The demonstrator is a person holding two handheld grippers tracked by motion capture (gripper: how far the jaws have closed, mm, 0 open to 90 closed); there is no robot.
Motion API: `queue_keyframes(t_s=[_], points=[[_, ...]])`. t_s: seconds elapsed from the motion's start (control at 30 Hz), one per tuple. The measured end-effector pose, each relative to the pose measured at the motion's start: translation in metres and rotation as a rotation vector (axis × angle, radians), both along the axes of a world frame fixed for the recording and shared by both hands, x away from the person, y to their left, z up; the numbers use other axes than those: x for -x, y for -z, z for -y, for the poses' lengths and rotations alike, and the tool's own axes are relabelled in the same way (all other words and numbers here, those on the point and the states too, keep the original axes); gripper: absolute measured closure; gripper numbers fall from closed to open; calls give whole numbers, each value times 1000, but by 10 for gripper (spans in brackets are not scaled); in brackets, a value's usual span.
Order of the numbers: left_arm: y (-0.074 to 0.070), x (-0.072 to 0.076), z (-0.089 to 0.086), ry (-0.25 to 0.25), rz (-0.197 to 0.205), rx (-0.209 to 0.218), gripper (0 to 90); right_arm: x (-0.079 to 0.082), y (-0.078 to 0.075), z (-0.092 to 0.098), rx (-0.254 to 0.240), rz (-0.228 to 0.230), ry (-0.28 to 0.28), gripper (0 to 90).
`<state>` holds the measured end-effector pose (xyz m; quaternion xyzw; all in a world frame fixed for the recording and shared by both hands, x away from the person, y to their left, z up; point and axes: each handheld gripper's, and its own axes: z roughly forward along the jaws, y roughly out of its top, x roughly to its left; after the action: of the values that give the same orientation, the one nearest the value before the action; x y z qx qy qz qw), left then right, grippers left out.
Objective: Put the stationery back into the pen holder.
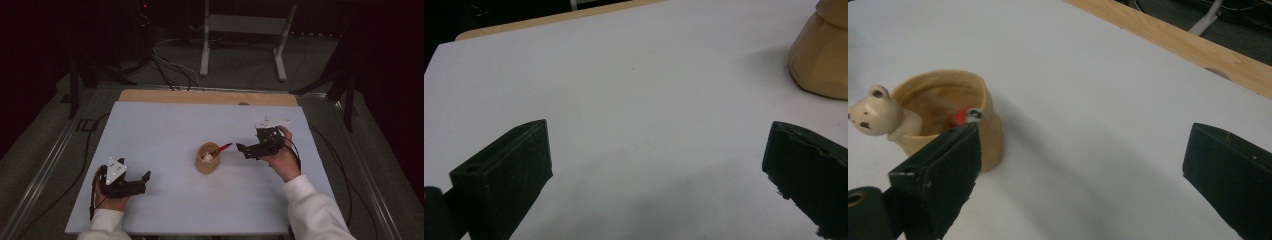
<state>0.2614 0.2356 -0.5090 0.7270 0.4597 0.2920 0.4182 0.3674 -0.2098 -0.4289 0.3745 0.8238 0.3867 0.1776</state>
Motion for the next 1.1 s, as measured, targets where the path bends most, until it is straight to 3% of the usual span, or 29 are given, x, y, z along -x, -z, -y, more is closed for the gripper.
queue_keyframes(t_s=[0.3, 0.83, 1.1], points=[[0, 0, 0, 2, 1, 1, 1, 5, 4, 4, 12, 18, 41, 28], [-1, 1, -1, 2, 9, 10, 1, 25, 2, 17, 29, 91, 101, 17], [-2, 1, -1, 3, 12, 15, 1, 39, 5, 25, 35, 81, 148, 7]])
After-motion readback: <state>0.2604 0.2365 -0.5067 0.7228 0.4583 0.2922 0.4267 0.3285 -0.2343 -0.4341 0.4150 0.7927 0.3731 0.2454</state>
